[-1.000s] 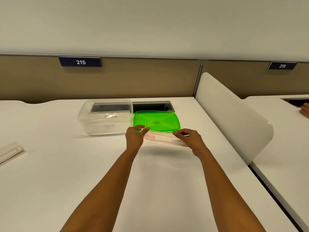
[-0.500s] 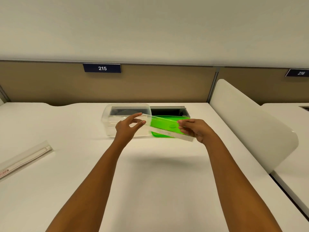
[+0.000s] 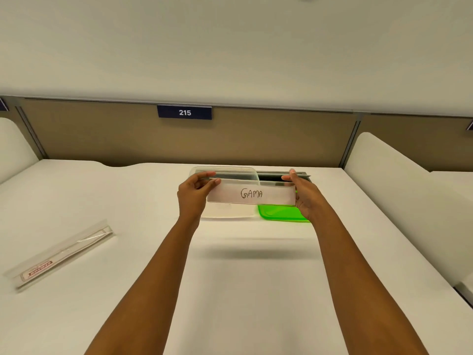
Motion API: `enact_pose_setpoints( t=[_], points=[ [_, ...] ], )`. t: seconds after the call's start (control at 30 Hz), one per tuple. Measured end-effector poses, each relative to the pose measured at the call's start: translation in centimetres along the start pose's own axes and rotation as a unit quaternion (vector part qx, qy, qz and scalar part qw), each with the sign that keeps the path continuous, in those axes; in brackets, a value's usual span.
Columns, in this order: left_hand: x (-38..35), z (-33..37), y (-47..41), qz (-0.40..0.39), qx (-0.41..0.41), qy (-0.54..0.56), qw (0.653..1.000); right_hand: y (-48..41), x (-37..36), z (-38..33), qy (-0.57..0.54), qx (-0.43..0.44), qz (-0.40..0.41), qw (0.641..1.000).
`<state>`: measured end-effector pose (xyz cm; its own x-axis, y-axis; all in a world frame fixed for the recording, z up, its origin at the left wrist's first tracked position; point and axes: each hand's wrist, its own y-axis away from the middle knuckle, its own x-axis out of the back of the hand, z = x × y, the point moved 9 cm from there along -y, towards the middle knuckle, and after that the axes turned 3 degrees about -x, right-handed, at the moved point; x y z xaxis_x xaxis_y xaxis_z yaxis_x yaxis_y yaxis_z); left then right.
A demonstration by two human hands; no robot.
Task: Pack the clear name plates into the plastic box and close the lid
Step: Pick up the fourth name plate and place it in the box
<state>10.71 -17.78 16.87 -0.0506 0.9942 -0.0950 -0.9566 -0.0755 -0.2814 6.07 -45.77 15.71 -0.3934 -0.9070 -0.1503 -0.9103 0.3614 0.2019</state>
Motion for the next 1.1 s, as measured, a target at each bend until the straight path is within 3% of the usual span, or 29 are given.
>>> enact_pose_setpoints(
  t=[0.17, 0.43, 0.53, 0.73, 0.9, 1.1],
  points=[
    [2.1, -0.6, -1.1, 0.036, 0.044, 0.033, 0.998, -0.8, -2.3, -0.2, 0.021, 0.089, -0.037, 0.995],
    [4.5, -2.2, -3.2, -0.027, 0.128, 0.013, 0.991, -1.8, -4.2, -1.1, 0.069, 0.142, -0.021, 0.987],
    [5.3, -2.0, -4.3, -0.065, 0.126, -0.014, 0.99, -2.0, -5.2, -1.5, 0.125, 0.155, -0.037, 0.979],
    [5.5, -0.3, -6.2, -0.085, 0.061, -0.17, 0.98, -2.2, -6.3, -3.4, 0.302, 0.173, -0.031, 0.937],
    [6.0, -0.9, -10.0, -0.101, 0.012, -0.328, 0.939, -4.1, -9.5, -4.2, 0.45, 0.206, 0.024, 0.868],
    [3.5, 0.1, -10.6, -0.14, -0.08, -0.483, 0.861, -4.6, -10.2, -5.2, 0.517, 0.217, 0.061, 0.826]
  ],
)
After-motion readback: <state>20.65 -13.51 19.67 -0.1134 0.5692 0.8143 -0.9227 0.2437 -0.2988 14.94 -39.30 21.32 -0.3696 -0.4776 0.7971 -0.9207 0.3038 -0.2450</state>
